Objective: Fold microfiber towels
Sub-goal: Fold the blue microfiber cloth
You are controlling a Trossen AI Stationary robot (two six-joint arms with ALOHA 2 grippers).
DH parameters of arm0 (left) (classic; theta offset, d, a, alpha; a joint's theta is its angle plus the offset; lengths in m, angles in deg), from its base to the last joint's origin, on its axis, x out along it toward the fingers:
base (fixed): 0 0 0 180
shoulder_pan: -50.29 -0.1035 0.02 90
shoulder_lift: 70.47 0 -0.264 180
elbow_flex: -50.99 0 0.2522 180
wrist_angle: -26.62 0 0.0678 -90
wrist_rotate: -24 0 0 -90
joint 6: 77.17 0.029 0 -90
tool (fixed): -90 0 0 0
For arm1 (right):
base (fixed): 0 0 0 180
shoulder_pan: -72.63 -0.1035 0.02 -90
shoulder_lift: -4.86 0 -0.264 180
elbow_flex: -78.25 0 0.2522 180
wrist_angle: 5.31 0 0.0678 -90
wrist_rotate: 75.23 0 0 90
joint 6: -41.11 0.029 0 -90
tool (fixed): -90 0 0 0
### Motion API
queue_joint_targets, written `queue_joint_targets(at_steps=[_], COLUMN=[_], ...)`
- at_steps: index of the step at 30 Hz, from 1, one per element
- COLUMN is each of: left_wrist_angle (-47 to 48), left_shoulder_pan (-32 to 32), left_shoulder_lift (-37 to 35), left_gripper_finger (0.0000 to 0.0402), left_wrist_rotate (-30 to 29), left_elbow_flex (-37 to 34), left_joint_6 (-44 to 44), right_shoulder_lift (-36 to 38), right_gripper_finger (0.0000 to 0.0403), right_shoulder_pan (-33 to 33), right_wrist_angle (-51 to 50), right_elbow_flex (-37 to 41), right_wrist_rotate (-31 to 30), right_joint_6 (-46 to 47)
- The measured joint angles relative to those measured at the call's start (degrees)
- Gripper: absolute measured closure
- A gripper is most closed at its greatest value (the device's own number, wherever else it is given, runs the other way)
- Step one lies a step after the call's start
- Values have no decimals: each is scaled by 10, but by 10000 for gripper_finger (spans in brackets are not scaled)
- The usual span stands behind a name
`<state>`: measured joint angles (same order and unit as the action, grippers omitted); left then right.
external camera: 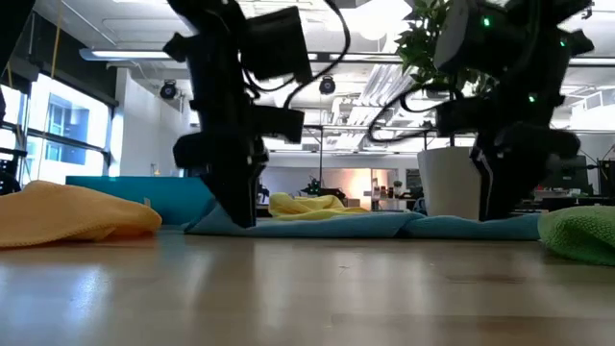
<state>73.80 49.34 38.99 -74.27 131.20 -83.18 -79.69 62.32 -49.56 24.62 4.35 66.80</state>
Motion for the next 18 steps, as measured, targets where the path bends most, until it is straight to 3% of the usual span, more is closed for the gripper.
queue_joint_targets(at_steps=[5,10,18], left_wrist_angle=[8,22,46], left_shoulder_pan=[-2,-3,-2], left_shoulder_lift=[9,8,11], left_gripper_finger=[307,308,308], left_wrist_rotate=[-1,24,14], left_elbow_flex=[2,2,17], left_joint_6=[-13,-12,-8], right_shoulder_lift=[0,2,2], right_gripper_finger=[259,259,259], right_shoulder_pan=[0,0,1], right_wrist_angle=[12,-19,-71], right_elbow_flex=[24,27,7], right_wrist_rotate=[-1,-11,-25], right_joint_6=[-1,-27,-67])
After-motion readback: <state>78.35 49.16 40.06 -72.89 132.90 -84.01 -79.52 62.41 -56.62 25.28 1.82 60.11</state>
